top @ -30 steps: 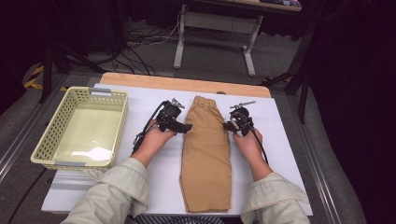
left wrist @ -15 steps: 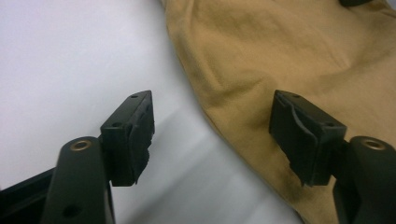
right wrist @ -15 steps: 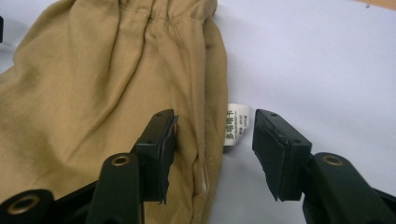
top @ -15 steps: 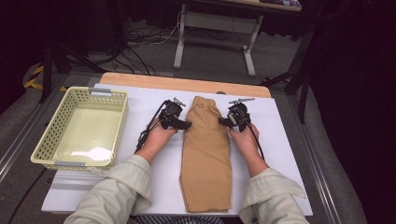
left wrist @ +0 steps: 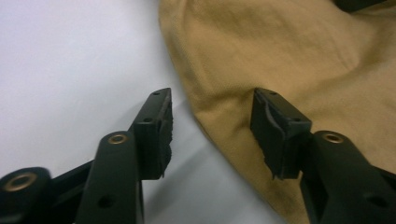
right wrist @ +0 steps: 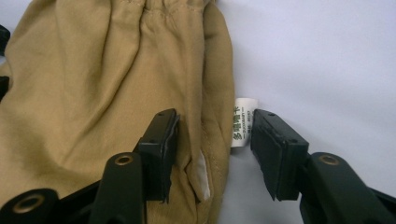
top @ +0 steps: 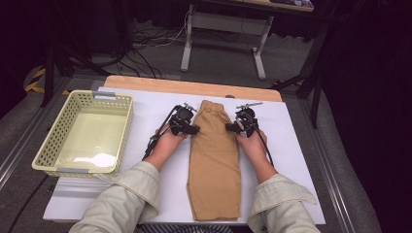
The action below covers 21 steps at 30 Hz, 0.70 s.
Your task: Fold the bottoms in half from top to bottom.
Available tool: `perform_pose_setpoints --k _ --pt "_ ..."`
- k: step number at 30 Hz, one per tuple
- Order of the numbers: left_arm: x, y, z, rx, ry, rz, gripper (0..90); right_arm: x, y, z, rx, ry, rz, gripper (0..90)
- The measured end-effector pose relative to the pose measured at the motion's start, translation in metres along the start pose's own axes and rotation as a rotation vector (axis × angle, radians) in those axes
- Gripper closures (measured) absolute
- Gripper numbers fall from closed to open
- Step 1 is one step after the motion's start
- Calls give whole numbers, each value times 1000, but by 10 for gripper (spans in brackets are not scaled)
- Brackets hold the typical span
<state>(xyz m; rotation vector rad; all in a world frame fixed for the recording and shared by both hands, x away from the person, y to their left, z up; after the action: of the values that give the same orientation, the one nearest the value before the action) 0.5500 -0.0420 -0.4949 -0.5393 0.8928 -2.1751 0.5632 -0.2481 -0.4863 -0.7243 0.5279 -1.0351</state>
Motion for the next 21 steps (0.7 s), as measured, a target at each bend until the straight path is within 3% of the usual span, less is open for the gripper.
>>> perform_pose_setpoints --k 12,15,19,21 --pt "4 6 8 -14 17 22 617 -4 5 6 -28 -5 6 553" --pt "4 8 9 -13 15 18 676 -7 7 8 -23 -12 1 601" --pt "7 9 11 -20 -12 -24 800 -12 7 10 -31 -39 17 711" --pt "9 9 11 -32 6 -11 845 -15 7 10 -37 -51 32 792"
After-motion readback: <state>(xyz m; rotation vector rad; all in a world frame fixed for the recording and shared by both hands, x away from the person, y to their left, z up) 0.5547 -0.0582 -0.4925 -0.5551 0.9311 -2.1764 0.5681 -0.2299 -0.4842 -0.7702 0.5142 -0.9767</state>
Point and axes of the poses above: each handheld gripper's, and its own axes: y roughly forward along the jaws, z roughly out of its top, x roughly to its right, the point moved 6 cm from there along y, roughly forward along the jaws, and after that the axes turned 2 degrees about x, right-handed, at the moved point
